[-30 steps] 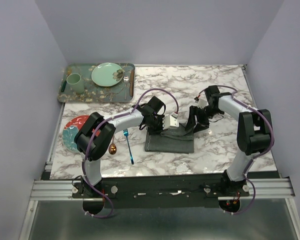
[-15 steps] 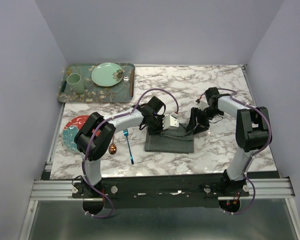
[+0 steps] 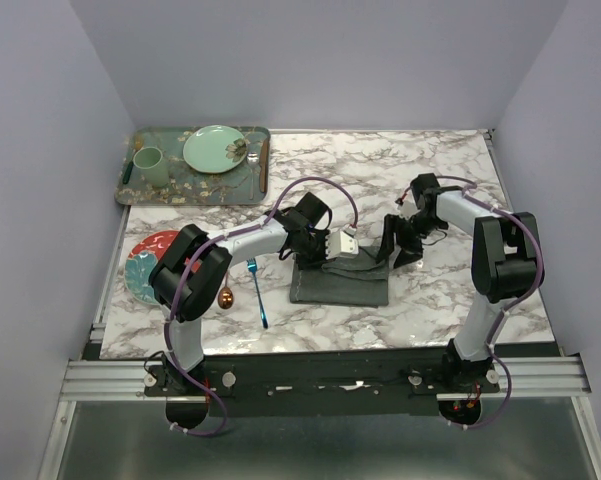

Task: Fold the napkin into a case and place the utensils inside
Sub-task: Smooth out the 2/3-rectangle-folded napkin at the center of the board.

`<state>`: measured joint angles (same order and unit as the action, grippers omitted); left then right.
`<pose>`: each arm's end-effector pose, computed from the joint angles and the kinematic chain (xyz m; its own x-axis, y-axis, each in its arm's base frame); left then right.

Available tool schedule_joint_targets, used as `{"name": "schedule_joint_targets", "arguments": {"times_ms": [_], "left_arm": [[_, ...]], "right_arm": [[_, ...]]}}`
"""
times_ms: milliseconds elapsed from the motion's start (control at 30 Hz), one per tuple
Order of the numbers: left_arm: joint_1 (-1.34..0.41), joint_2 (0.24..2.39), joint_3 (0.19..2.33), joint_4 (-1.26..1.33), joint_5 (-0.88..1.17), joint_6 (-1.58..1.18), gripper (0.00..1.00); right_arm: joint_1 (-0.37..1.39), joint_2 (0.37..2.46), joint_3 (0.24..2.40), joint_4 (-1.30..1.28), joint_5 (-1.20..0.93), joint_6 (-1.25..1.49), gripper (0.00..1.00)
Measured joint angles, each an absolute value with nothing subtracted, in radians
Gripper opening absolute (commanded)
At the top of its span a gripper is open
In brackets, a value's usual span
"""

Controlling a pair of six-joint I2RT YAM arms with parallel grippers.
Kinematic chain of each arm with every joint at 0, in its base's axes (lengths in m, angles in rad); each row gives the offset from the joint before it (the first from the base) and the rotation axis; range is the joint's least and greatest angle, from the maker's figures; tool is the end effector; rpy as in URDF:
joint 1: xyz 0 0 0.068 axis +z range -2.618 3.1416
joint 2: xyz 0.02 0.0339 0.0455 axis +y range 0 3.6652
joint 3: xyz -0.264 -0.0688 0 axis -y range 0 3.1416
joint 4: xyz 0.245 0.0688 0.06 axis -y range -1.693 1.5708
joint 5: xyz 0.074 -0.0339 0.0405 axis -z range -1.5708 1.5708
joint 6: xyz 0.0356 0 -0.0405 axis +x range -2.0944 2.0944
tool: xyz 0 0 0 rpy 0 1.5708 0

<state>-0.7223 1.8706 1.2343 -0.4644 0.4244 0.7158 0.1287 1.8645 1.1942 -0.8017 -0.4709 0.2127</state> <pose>0.2746 -0.2615 0.1735 -0.0175 0.8125 -0.5827 0.9991 0.0361 0.0202 0.3313 0.0592 0.1558 -0.9982 0.0605 -0.0011 0.0532 0.8852 0.4621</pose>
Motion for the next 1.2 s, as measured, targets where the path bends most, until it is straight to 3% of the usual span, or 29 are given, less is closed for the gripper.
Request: {"name": "schedule_joint_targets", "arguments": {"times_ms": [133, 267, 500, 700, 767, 800, 967, 1200], "left_arm": [[-0.722, 1.871, 1.234, -0.466, 0.424, 0.718, 0.04], [-0.723, 1.871, 1.234, -0.467, 0.425, 0.718, 0.04], [-0.725, 1.871, 1.234, -0.467, 0.425, 0.722, 0.04], [-0.728, 1.871, 1.234, -0.467, 0.425, 0.730, 0.06], [-0.728, 1.871, 1.234, -0.467, 0.425, 0.733, 0.15], [-0.728, 1.871, 1.234, -0.467, 0.425, 0.733, 0.25], [-0.727, 1.860, 1.220, -0.455, 0.425, 0.741, 0.35], [-0.727, 1.696, 1.114, -0.411, 0.438, 0.751, 0.35]], "right_arm": [[0.129, 1.865, 1.195, -0.801, -0.453, 0.218, 0.40], [0.129, 1.865, 1.200, -0.801, -0.453, 0.224, 0.33], [0.129, 1.864, 1.209, -0.797, -0.453, 0.228, 0.10], [0.129, 1.862, 1.224, -0.794, -0.453, 0.224, 0.04], [0.129, 1.856, 1.226, -0.791, -0.453, 0.223, 0.03], [0.129, 1.850, 1.226, -0.787, -0.454, 0.220, 0.01], [0.129, 1.829, 1.226, -0.758, -0.455, 0.210, 0.01], [0.129, 1.829, 1.206, -0.719, -0.457, 0.201, 0.00]]}}
